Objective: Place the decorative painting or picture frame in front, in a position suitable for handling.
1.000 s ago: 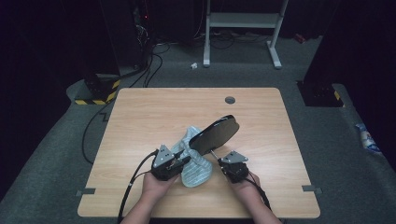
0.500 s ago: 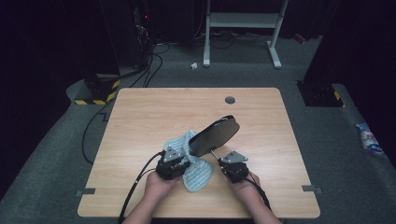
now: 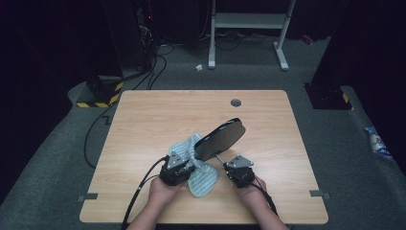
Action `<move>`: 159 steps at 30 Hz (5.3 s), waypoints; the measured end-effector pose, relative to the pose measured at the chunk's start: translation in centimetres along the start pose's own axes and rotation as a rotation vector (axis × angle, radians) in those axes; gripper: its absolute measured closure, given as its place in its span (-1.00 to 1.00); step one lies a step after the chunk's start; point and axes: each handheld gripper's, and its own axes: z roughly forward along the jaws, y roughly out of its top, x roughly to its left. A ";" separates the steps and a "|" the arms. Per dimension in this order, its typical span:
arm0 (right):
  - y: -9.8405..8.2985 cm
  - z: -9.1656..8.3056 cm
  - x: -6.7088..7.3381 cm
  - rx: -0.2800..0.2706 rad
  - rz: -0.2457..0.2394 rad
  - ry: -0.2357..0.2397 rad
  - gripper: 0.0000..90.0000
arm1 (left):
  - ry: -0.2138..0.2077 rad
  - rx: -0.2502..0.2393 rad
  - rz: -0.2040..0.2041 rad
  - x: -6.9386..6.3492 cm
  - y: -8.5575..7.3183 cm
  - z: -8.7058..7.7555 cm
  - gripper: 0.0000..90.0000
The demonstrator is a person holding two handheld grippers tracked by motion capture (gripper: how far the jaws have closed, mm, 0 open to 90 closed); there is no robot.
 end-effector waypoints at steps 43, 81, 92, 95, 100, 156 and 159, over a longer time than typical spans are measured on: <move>0.0 0.0 0.0 0.003 -0.007 0.002 0.96 | 0.023 0.090 0.025 0.2 -0.4 1.0 0.50; 0.1 0.1 -0.1 0.017 0.006 -0.001 0.88 | 0.184 -0.076 -0.067 6.2 -3.4 -7.5 0.49; 0.1 0.1 -0.2 0.020 0.017 0.000 0.87 | 0.257 -0.093 -0.080 9.8 -2.1 -8.2 0.50; 0.1 0.1 -0.2 0.021 0.017 0.000 0.87 | 0.274 -0.072 -0.083 10.5 -2.3 -8.3 0.49; 0.1 0.2 -0.3 0.018 0.012 0.001 0.86 | 0.308 -0.063 -0.102 11.7 -3.0 -8.9 0.49; 0.0 0.1 -0.5 0.009 0.042 0.023 0.56 | 0.134 -0.091 -0.026 2.1 -2.1 -7.9 -0.01; 0.0 0.0 -0.6 0.006 0.045 0.026 0.53 | 0.108 -0.058 -0.007 0.9 -2.1 -6.3 -0.01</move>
